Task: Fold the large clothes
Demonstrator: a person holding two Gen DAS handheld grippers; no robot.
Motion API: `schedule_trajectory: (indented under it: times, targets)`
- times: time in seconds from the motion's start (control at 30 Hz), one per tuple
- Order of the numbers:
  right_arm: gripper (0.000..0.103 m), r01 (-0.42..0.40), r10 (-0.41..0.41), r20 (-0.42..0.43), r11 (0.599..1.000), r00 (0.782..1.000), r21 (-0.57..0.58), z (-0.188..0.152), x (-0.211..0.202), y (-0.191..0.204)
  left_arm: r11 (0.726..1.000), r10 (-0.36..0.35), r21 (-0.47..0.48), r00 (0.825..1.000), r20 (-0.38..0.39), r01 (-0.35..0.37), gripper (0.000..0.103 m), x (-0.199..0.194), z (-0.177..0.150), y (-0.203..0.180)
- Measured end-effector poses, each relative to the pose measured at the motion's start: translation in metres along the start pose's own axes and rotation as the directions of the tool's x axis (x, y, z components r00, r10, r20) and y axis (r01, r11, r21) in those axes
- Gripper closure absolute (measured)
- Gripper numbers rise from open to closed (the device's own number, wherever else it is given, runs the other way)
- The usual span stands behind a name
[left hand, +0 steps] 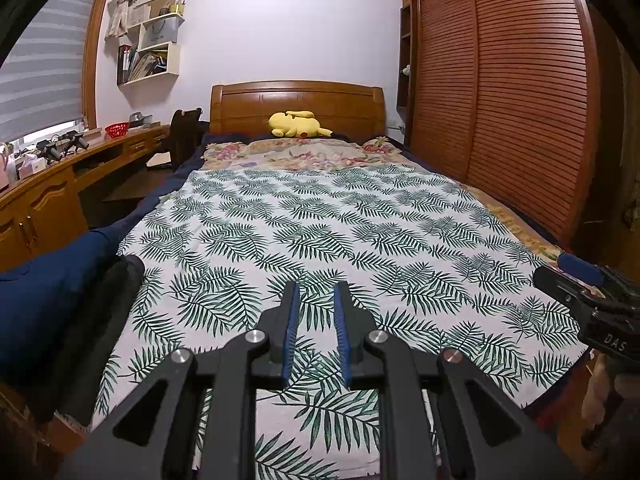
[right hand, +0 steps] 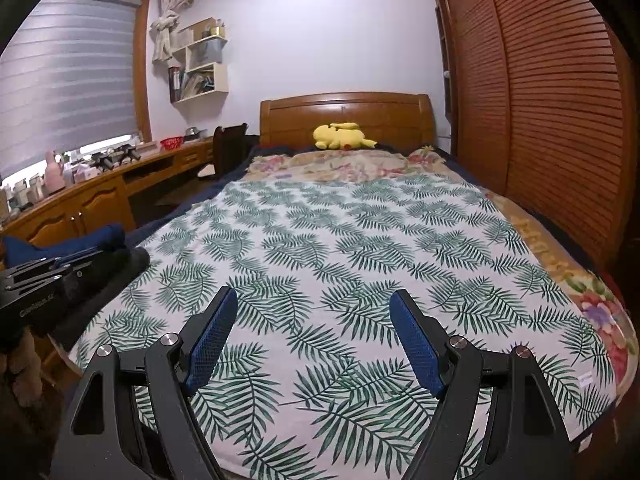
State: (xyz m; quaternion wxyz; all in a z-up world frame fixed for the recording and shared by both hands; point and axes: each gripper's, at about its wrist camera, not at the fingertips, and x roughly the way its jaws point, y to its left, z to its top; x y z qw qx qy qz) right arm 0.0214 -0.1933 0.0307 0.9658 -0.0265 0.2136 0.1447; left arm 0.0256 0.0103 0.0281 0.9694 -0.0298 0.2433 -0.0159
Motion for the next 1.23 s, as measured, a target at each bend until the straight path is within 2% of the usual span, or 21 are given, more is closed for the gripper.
schedule_trajectory:
  times: [1.23]
  targets:
    - [0.023,-0.003,0.003,0.016,1.0,1.0,0.008,0.0056,-0.004,0.0038,1.0,-0.006,-0.001,1.0,0.001,0.006,0.087,-0.0058,0.0003,0.0015]
